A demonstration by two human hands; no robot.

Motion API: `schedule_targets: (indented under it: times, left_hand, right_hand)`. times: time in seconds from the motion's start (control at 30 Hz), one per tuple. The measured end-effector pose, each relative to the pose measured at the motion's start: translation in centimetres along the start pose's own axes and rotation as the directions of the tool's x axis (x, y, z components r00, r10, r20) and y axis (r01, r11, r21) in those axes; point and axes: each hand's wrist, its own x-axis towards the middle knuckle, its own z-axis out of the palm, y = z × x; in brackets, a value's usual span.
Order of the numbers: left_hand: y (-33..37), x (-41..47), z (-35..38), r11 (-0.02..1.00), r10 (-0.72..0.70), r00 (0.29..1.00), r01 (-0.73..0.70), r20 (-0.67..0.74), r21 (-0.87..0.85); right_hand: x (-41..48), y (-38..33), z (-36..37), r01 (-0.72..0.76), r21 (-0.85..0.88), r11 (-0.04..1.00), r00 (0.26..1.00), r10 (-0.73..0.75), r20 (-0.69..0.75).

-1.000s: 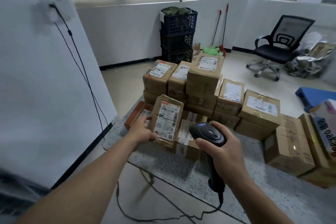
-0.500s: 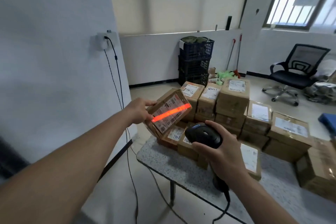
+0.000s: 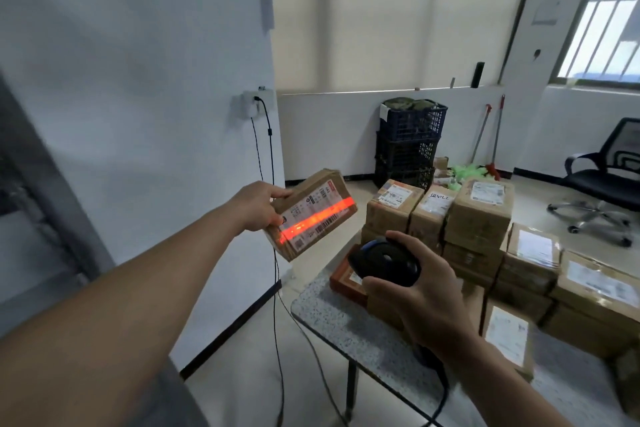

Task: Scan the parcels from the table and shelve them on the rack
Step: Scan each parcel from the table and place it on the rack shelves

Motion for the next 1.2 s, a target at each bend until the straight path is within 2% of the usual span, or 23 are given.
schedule_targets:
  times: [0.23, 0.7, 0.93, 1.2]
  left_hand:
    - [0.1, -3.4, -1.4, 0.996, -0.08, 0.993, 0.082, -0.081, 0.018]
    - [0.0, -11.2, -2.1, 0.974, -0.218, 0.964, 0.224, -0.152, 0.023]
    - [-2.5, -14.1, -3.5, 0.956, -0.27, 0.941, 0.287, -0.203, 0.057]
    - [-7.0, -19.3, -5.2, 0.931, -0.363, 0.901, 0.362, -0.238, -0.05]
  right_hand:
    - [-1.2, -0.7, -1.1, 0.048, 0.018, 0.999, 0.995, -0.05, 0.091]
    - [-4.0, -1.3, -2.1, 0.14, 0.092, 0.986, 0.965, -0.156, 0.21]
    - [-4.7, -2.0, 0.0, 0.209, 0.098, 0.973, 0.935, -0.228, 0.271]
    - [-6.7, -3.7, 4.6, 0.239, 0.154, 0.959, 0.907, -0.277, 0.317]
